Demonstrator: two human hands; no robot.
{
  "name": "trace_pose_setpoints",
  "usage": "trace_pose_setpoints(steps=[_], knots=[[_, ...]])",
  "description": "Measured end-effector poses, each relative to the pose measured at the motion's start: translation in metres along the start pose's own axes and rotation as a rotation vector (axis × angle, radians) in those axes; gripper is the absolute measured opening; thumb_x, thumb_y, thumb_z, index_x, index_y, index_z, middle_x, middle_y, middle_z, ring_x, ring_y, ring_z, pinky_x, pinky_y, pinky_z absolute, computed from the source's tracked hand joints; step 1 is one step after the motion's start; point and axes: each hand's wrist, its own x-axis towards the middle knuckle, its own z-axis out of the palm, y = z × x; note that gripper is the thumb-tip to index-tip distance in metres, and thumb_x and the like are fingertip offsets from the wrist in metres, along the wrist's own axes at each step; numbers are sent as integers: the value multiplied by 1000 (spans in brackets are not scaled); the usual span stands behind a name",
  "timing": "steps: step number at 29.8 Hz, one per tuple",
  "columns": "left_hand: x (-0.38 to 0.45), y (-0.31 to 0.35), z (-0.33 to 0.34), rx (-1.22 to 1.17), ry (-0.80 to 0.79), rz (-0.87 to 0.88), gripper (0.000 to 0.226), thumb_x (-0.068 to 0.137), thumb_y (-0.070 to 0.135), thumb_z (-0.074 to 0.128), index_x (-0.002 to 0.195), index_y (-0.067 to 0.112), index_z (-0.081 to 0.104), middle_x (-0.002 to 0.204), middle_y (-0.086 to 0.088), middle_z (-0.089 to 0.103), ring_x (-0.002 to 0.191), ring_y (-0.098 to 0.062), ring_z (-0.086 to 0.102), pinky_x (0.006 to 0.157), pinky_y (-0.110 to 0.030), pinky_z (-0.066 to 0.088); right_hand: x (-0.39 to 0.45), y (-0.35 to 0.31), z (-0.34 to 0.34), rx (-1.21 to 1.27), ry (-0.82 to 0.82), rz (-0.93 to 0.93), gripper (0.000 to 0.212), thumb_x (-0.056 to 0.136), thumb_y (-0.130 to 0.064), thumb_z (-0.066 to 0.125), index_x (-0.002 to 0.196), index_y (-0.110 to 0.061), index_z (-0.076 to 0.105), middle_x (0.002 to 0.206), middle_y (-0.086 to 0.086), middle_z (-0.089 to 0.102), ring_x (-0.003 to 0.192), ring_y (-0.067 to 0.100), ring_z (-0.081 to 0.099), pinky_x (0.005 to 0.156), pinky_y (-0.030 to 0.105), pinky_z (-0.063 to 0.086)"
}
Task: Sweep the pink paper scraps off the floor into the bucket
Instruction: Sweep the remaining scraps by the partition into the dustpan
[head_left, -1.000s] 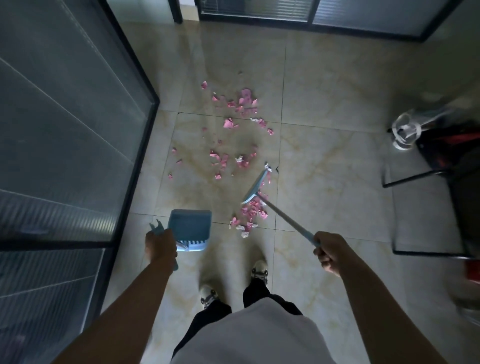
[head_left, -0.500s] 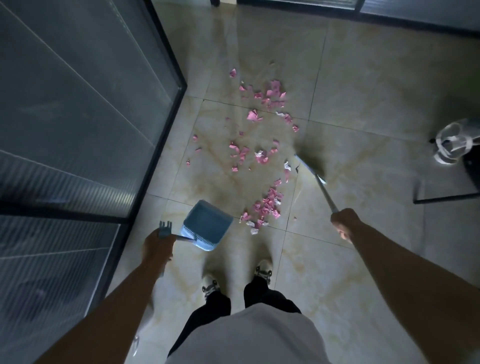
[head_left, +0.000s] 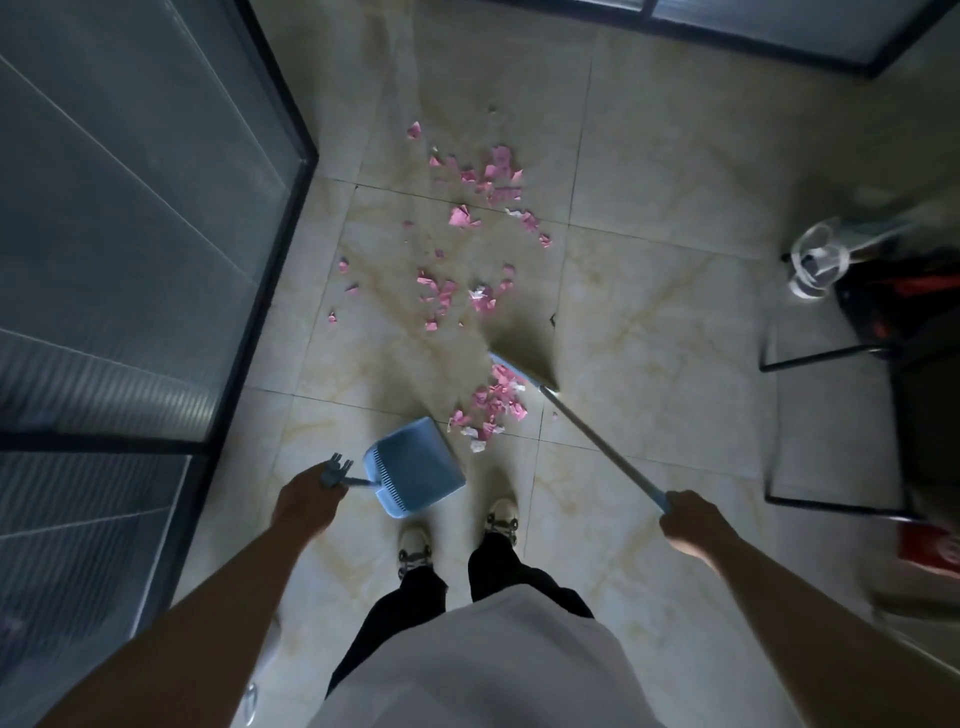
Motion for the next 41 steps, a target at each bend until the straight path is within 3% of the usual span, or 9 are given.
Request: trace_pose_setpoints(steps=[4,8,14,18,22,26,30,35,41], knots=[[9,-11,-1,-13,-47,49,34,89,21,63,122,12,63,115,-14,67,108,-32,60,82,-30,40,-31,8,24,18,35,3,14,93,-14,43,105,-17,49,106,6,59,91,23,58,75,28,45],[16,-16,-2,8,-70,85,32,90,20,60,121,11,62,114,-15,66,107,-33,60,85,-34,43,-51,8,52,144,67,76,5,92,-12,46,89,-16,46,86,4,55,75,22,54,63,28,40],[23,-22,2,25,-91,117,33,91,18,59,123,9,58,122,-15,63,114,-35,57,91,-34,43,-59,-28,76,370,132,214,28,97,-25,48,98,-1,64,103,22,66,98,35,63,76,31,43],[22,-17,10,-29,-110,115,36,92,18,58,126,9,56,129,-14,60,117,-34,55,95,-38,42,-64,-59,92,514,64,230,33,94,-22,51,107,6,65,93,21,65,80,27,59,68,29,40],[21,-6,20,-56,-146,126,36,93,18,53,128,9,51,122,-16,61,111,-35,57,92,-39,45,-80,-82,104,455,10,176,34,96,-24,47,108,3,63,93,15,60,79,24,54,66,27,38],[21,8,26,11,-151,146,35,95,17,50,128,8,48,119,-17,61,110,-36,57,92,-39,46,-101,-95,110,260,-74,101,35,99,-27,39,116,-3,58,114,13,60,95,26,60,74,29,43],[24,17,28,34,-137,139,31,94,15,49,124,6,48,116,-19,62,108,-37,58,89,-38,45,-118,-99,107,217,-98,69,30,97,-28,39,107,-8,60,92,4,54,81,21,54,68,25,40],[24,16,26,15,-138,124,33,94,15,50,125,6,48,121,-19,60,112,-37,57,92,-38,44,-141,-88,93,306,-21,81,36,96,-24,43,60,-17,43,62,-2,46,57,15,45,49,25,31],[20,4,27,-19,-137,122,33,95,21,51,125,9,48,121,-17,61,112,-37,58,92,-39,45,-157,-78,93,426,41,110,33,98,-24,41,75,-5,56,65,3,53,59,18,49,54,29,35]])
